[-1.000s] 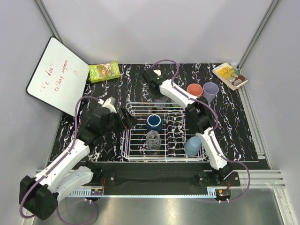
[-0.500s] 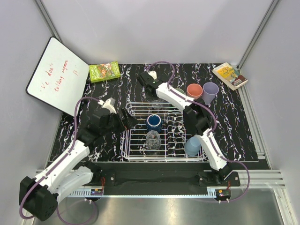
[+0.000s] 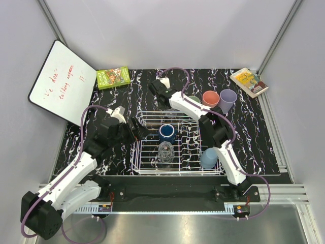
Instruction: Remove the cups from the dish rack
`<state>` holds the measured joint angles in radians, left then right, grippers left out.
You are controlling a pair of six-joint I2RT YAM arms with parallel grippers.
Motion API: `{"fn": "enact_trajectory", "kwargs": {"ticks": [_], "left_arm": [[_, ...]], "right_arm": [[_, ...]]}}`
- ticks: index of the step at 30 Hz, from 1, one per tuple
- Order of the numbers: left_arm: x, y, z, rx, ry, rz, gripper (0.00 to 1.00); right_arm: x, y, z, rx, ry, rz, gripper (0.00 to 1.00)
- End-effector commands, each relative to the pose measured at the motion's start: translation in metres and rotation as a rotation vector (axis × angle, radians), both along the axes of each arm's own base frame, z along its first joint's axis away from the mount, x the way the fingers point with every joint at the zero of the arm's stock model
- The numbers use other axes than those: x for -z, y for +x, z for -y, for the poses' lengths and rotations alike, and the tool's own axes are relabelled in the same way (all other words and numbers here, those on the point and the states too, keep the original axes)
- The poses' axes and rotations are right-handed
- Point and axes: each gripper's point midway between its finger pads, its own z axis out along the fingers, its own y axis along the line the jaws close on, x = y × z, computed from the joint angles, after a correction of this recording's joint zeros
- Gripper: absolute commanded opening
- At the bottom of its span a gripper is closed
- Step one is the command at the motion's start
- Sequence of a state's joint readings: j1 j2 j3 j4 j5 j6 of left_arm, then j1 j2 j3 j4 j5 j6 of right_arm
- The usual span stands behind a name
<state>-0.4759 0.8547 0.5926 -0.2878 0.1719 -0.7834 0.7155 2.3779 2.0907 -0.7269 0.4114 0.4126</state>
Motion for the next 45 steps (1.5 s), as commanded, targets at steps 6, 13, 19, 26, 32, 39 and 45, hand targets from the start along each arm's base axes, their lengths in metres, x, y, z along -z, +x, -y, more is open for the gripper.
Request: {"fn": "enact_trajectory", "kwargs": {"ticks": [6,13,19,26,32,39,45], "left_arm": [[0.002,-0.001,0.000,0.007,-0.004,0.006,0.99],[-0.011,0.001,-0.002,0.007,-0.002,0.060,0.99],[-0.018,0.003,-0.003,0.002,0.004,0.082,0.99],[-0.022,-0.001,-0.001,0.039,0.056,0.131,0.99],[-0.024,-0.020,0.022,0.122,0.232,0.188,0.99],[-0.015,-0.023,0.056,0.177,0.413,0.182,0.99],[0.004,-0.022,0.081,0.210,0.496,0.132,0.99]], "right_arm": [[-0.032,0.000,0.018,0.038,-0.010,0.045,0.40],[-0.071,0.006,0.021,0.051,0.010,0.121,0.55],[-0.149,0.014,0.018,0.038,0.086,0.253,0.59],[-0.214,-0.017,0.044,0.046,0.143,0.316,0.62],[-0.270,-0.089,0.080,-0.002,0.313,0.428,0.63],[-0.291,-0.167,0.092,-0.120,0.496,0.457,0.64],[-0.299,-0.206,0.094,-0.170,0.563,0.452,0.66]]}}
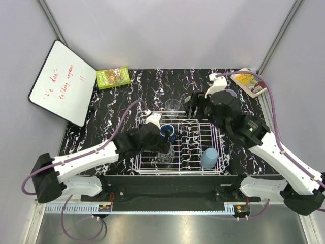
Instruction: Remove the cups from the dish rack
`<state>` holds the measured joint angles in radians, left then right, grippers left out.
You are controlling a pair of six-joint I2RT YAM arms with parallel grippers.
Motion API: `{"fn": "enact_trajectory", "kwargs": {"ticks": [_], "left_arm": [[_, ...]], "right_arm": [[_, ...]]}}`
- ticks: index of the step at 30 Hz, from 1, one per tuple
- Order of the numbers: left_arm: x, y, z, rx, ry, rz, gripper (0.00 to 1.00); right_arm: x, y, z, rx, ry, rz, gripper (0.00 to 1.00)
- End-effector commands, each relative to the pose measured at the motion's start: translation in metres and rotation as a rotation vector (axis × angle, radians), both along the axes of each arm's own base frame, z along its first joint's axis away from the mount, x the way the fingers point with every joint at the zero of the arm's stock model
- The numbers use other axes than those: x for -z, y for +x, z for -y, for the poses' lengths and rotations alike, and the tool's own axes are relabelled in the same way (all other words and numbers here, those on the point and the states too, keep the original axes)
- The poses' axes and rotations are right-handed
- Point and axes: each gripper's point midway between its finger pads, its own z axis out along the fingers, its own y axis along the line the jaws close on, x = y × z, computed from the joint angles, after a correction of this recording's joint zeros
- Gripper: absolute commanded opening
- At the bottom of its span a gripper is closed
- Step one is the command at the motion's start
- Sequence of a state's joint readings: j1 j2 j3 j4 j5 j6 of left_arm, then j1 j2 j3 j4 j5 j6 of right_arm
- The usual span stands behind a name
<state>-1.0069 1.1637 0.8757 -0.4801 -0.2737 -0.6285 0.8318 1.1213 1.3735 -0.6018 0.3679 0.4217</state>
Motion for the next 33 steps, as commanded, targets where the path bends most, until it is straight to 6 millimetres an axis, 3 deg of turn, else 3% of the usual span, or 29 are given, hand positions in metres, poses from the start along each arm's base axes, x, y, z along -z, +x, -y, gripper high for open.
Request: {"fn": "enact_trajectory", "kwargs": {"ticks": [1,10,22,33], "left_arm": [[-0.004,0.014,0.008,-0.045,0.052,0.042,0.99],[0.010,0.013,0.025,-0.028,0.071,0.020,0.99],[-0.027,0.009,0.034,-0.022,-0.019,0.081,0.99],[0.001,0.004,0.048,0.004,0.031,0.036,0.99]], "right_arm": [[-0.004,-0.018,-0.009,-0.049,0.064,0.001,0.66],[0.006,-0.029,-0.013,-0.079,0.068,-0.017,0.66],[0.003,-0.032,-0.020,-0.095,0.087,-0.012,0.66],[0.006,-0.033,-0.021,-0.095,0.082,-0.015,0.66]]}}
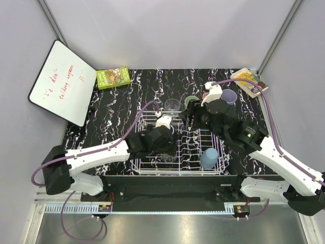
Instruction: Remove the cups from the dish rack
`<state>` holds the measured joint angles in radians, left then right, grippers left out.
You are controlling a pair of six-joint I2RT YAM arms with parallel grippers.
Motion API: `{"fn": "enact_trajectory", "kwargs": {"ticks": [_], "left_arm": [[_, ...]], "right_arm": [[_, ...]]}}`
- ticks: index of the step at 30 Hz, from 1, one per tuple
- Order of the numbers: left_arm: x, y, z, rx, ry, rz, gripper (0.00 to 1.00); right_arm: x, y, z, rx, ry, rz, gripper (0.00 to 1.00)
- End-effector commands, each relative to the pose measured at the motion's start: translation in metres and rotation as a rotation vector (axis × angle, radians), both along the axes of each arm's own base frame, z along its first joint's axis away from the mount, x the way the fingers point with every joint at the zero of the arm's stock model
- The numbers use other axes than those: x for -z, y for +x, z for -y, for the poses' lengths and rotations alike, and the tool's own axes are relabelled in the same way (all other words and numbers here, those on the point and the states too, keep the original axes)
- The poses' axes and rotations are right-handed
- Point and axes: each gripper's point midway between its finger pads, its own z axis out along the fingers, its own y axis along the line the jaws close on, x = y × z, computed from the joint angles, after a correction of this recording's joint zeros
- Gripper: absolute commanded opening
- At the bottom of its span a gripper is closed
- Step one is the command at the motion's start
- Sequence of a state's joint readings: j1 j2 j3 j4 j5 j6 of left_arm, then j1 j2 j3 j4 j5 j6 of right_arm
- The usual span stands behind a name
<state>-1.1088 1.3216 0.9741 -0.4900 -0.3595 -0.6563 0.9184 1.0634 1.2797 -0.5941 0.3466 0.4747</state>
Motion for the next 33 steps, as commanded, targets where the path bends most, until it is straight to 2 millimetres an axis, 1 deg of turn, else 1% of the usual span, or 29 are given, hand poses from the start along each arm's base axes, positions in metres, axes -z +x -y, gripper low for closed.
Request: {"fn": "enact_trajectory", "kwargs": {"ticks": [1,7,8,10,11,13,14,17,20,21,24,25,26,27,28,30,31,33], "left_arm": [[-0.007,0.008,0.016,-0.018,-0.041,0.027,0.99],[0.009,0.009,0.019,-0.015,-0.022,0.010,0.99],[0.014,0.008,0.020,-0.014,-0.012,0.002,0.99],[0.018,0.009,0.024,-0.010,-0.017,-0.001,0.99],[0.025,0.008,0.025,-0.006,-0.005,-0.012,0.99],[0.029,0.008,0.029,-0.002,-0.007,-0.021,0.99],[0.035,0.006,0.029,0.001,-0.003,-0.036,0.99],[0.038,0.005,0.031,0.001,-0.010,-0.043,0.99],[0.036,0.004,0.029,0.006,-0.013,-0.035,0.93],[0.036,0.004,0.028,0.008,-0.011,-0.034,0.84],[0.029,0.004,0.025,0.017,-0.016,-0.020,0.64],[0.028,0.004,0.025,0.019,-0.017,-0.014,0.51],[0.025,0.005,0.024,0.024,-0.008,0.001,0.45],[0.025,0.005,0.020,0.021,0.008,0.002,0.38],[0.024,0.005,0.019,0.018,0.017,0.005,0.20],[0.016,0.007,0.015,0.009,0.023,0.023,0.05],[0.009,0.007,0.015,0.007,0.018,0.031,0.00],[-0.008,0.010,0.008,-0.001,0.018,0.072,0.00]], "right_arm": [[-0.015,-0.002,-0.004,-0.002,0.060,0.032,0.66],[-0.015,-0.004,-0.004,-0.011,0.068,0.029,0.66],[-0.014,-0.005,-0.005,-0.013,0.069,0.028,0.66],[-0.014,-0.006,-0.006,-0.018,0.072,0.029,0.66],[-0.014,-0.006,-0.005,-0.016,0.073,0.028,0.66],[-0.014,-0.006,-0.005,-0.017,0.073,0.030,0.66],[-0.014,-0.006,-0.005,-0.018,0.074,0.029,0.66],[-0.015,-0.007,-0.004,-0.015,0.075,0.033,0.66],[-0.014,-0.007,-0.003,-0.012,0.073,0.033,0.66],[-0.014,-0.007,-0.003,-0.012,0.073,0.033,0.65],[-0.012,-0.007,-0.004,-0.013,0.071,0.027,0.65],[-0.013,-0.006,-0.004,-0.013,0.074,0.030,0.65],[-0.013,-0.007,-0.005,-0.014,0.074,0.028,0.65],[-0.014,-0.007,-0.004,-0.014,0.075,0.030,0.65],[-0.015,-0.007,-0.004,-0.015,0.079,0.030,0.65],[-0.016,-0.007,-0.003,-0.010,0.080,0.035,0.65],[-0.017,-0.008,-0.003,-0.015,0.082,0.037,0.65],[-0.020,-0.008,-0.002,-0.011,0.087,0.044,0.65]]}}
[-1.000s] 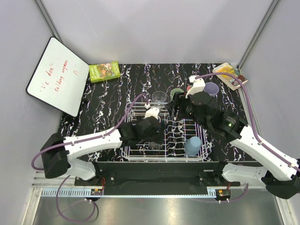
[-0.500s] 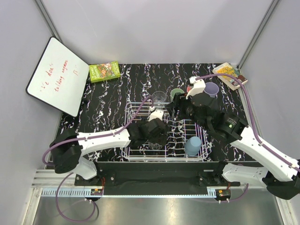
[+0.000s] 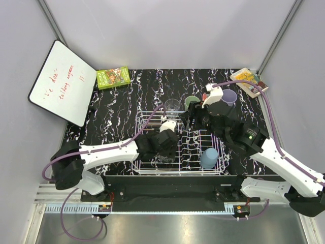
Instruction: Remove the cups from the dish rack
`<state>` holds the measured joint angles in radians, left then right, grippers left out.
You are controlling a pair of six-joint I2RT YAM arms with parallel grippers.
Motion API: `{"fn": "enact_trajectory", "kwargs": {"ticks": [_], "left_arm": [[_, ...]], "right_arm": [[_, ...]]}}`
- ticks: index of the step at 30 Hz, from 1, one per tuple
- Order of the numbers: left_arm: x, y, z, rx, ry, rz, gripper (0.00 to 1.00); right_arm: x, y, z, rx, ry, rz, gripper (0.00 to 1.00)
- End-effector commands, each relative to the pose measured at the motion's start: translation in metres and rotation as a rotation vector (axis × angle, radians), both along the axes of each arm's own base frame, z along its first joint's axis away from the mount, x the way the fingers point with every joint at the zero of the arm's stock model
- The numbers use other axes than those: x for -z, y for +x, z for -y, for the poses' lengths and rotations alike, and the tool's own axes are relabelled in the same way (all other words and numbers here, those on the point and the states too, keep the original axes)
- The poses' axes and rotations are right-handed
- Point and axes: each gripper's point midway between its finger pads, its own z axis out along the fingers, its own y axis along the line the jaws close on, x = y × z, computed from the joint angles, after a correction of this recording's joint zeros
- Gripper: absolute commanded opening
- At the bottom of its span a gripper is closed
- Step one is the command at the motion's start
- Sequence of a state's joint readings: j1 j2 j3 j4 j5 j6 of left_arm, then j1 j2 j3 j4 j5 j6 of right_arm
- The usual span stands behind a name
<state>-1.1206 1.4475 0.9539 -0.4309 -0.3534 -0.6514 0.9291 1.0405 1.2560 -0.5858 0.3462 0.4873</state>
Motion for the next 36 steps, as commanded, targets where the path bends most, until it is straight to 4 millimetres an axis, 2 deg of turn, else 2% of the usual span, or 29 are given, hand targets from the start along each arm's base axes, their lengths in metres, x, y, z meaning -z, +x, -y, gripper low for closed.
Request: {"fn": "enact_trajectory", "kwargs": {"ticks": [1,3,4,6,7,9,10,11,13,14,16,17,18,19,20,24,26,27,28,30,31,32,33,34,35,36], "left_arm": [[-0.070,0.014,-0.004,-0.026,-0.092,0.150,0.00],[-0.093,0.020,-0.015,-0.043,-0.083,0.207,0.00],[-0.122,0.021,-0.018,-0.050,-0.132,0.249,0.00],[-0.148,0.024,-0.029,-0.066,-0.144,0.303,0.00],[-0.174,0.023,-0.035,-0.078,-0.198,0.339,0.00],[-0.196,0.023,-0.046,-0.092,-0.230,0.381,0.00],[-0.214,0.021,-0.053,-0.104,-0.277,0.407,0.00],[-0.221,0.021,-0.059,-0.118,-0.294,0.423,0.00],[-0.232,0.018,-0.068,-0.128,-0.346,0.446,0.00],[-0.237,0.017,-0.066,-0.122,-0.394,0.446,0.00],[-0.240,0.018,-0.074,-0.139,-0.502,0.418,0.00],[-0.252,0.010,-0.061,-0.066,-0.613,0.399,0.00],[-0.255,0.015,-0.066,-0.075,-0.659,0.402,0.00],[-0.254,0.010,-0.070,-0.067,-0.709,0.402,0.00],[-0.266,0.007,-0.067,-0.028,-0.776,0.419,0.00],[-0.272,0.011,-0.079,-0.026,-0.862,0.447,0.00],[-0.281,0.009,-0.076,0.013,-0.922,0.444,0.00],[-0.278,0.009,-0.073,0.030,-0.938,0.437,0.00],[-0.289,0.003,-0.067,0.076,-0.997,0.439,0.00],[-0.286,0.006,-0.065,0.095,-1.035,0.428,0.00],[-0.300,-0.001,-0.061,0.149,-1.111,0.427,0.00],[-0.301,0.002,-0.064,0.151,-1.138,0.433,0.00],[-0.293,0.004,-0.063,0.159,-1.159,0.413,0.00],[-0.306,-0.004,-0.062,0.211,-1.239,0.407,0.00],[-0.306,0.002,-0.067,0.198,-1.259,0.411,0.00],[-0.295,0.006,-0.066,0.192,-1.268,0.381,0.00]], "right_arm": [[-0.023,-0.003,-0.001,-0.003,0.074,0.050,0.65],[-0.025,-0.003,0.001,0.001,0.074,0.055,0.65],[-0.026,-0.003,0.001,0.001,0.074,0.059,0.65],[-0.029,-0.003,0.002,0.003,0.076,0.065,0.65],[-0.029,-0.003,0.002,0.001,0.077,0.063,0.65],[-0.029,-0.003,0.000,-0.002,0.079,0.062,0.65],[-0.028,-0.003,0.000,-0.002,0.082,0.058,0.65],[-0.028,-0.003,-0.001,-0.006,0.086,0.060,0.65],[-0.026,-0.004,-0.004,-0.018,0.099,0.057,0.65],[-0.029,-0.006,-0.008,-0.038,0.122,0.064,0.65],[-0.029,-0.010,-0.010,-0.057,0.149,0.068,0.65],[-0.034,-0.011,-0.013,-0.073,0.177,0.082,0.65],[-0.034,-0.013,-0.013,-0.080,0.192,0.083,0.65],[-0.035,-0.014,-0.014,-0.087,0.204,0.086,0.65],[-0.038,-0.016,-0.017,-0.105,0.222,0.093,0.65],[-0.037,-0.023,-0.027,-0.162,0.257,0.083,0.66],[-0.038,-0.026,-0.034,-0.195,0.276,0.080,0.65],[-0.039,-0.027,-0.036,-0.208,0.291,0.081,0.65],[-0.040,-0.029,-0.039,-0.221,0.304,0.078,0.65],[-0.048,-0.034,-0.043,-0.255,0.351,0.097,0.64],[-0.051,-0.036,-0.044,-0.267,0.365,0.104,0.64],[-0.055,-0.038,-0.045,-0.283,0.386,0.118,0.64],[-0.061,-0.041,-0.043,-0.293,0.404,0.134,0.64],[-0.064,-0.043,-0.042,-0.299,0.415,0.144,0.64],[-0.067,-0.045,-0.042,-0.307,0.431,0.156,0.63],[-0.072,-0.047,-0.040,-0.311,0.445,0.169,0.64]]}}
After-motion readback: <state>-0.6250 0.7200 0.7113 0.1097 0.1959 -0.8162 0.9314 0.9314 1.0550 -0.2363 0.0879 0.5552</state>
